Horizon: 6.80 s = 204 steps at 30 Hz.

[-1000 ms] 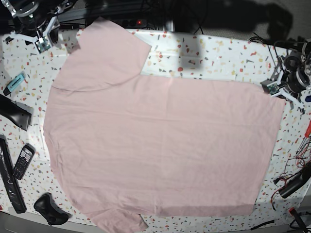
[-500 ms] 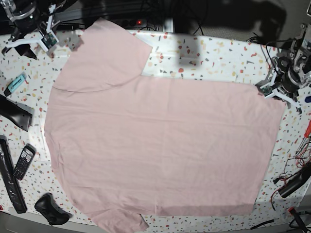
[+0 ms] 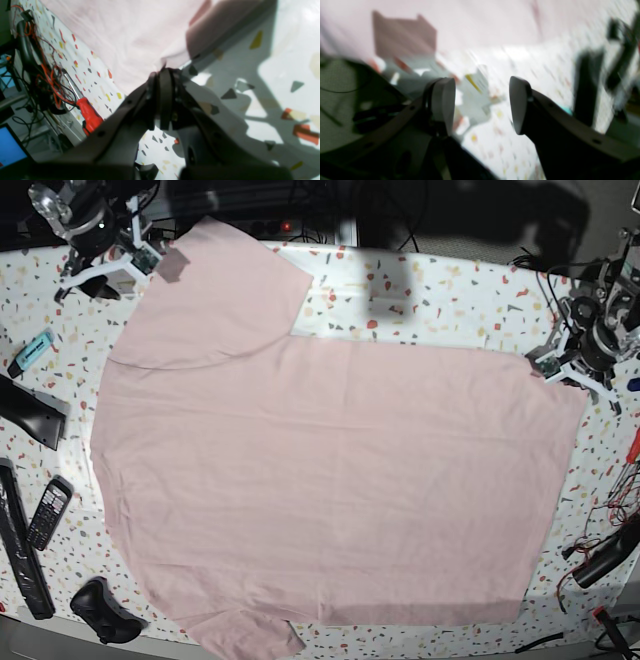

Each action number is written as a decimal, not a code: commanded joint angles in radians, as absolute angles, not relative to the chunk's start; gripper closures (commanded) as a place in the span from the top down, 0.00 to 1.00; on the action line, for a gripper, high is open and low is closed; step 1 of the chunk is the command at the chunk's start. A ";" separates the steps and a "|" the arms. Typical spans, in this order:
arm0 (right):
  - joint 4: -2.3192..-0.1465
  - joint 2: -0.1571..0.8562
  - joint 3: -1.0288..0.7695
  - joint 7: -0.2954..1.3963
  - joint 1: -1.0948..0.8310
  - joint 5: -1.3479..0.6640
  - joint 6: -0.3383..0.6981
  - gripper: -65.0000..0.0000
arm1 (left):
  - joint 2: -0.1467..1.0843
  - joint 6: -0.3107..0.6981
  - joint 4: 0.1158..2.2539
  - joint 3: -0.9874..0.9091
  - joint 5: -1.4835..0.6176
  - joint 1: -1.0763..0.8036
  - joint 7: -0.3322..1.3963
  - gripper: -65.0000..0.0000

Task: Fold the T-shirt properly
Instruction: 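Grasp the shirt edge near the sleeve with the right gripper, then pull the grasped shirt edges outward with both grippers to flatten, then lift the shirt edges with both grippers and drag them apart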

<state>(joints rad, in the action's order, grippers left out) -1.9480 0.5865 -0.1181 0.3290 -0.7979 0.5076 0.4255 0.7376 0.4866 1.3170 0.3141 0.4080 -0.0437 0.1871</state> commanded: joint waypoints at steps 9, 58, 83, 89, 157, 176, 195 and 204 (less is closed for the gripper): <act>-1.906 0.595 0.033 0.385 -0.675 0.545 0.411 0.51 | 0.735 0.490 1.316 0.316 0.400 -0.031 0.164 0.00; -2.167 0.598 -0.121 0.652 -0.788 0.275 0.347 0.00 | 0.871 0.438 1.419 0.313 -0.006 -0.075 0.331 0.00; -2.161 0.598 -0.150 0.571 -0.816 0.199 0.389 0.49 | 0.816 0.438 1.444 0.144 -0.001 -0.252 0.321 0.00; -2.001 0.592 0.014 0.569 -0.694 0.209 0.362 0.49 | 0.810 0.438 1.444 0.144 -0.001 -0.252 0.340 0.00; -1.909 0.473 -0.174 0.564 -0.373 0.038 0.308 0.00 | 0.685 0.443 1.484 -0.123 -0.054 -0.100 0.257 0.00; -1.706 0.474 -0.161 0.540 -0.194 -0.007 0.370 0.00 | 0.620 0.423 1.215 0.059 0.016 0.151 0.190 0.00; -1.679 0.475 -0.163 0.569 -0.194 0.000 0.366 0.17 | 0.615 0.400 1.086 0.094 0.025 0.247 0.181 0.13; -1.734 0.476 -0.223 0.610 -0.195 -0.102 0.364 0.33 | 0.716 0.396 1.147 0.093 -0.097 0.250 0.333 0.35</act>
<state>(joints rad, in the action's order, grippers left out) -1.7126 0.4595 -0.2131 0.6285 -0.2077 -0.1055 0.3729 0.6960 0.4011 1.1301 0.1028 -0.0998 0.2253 0.3485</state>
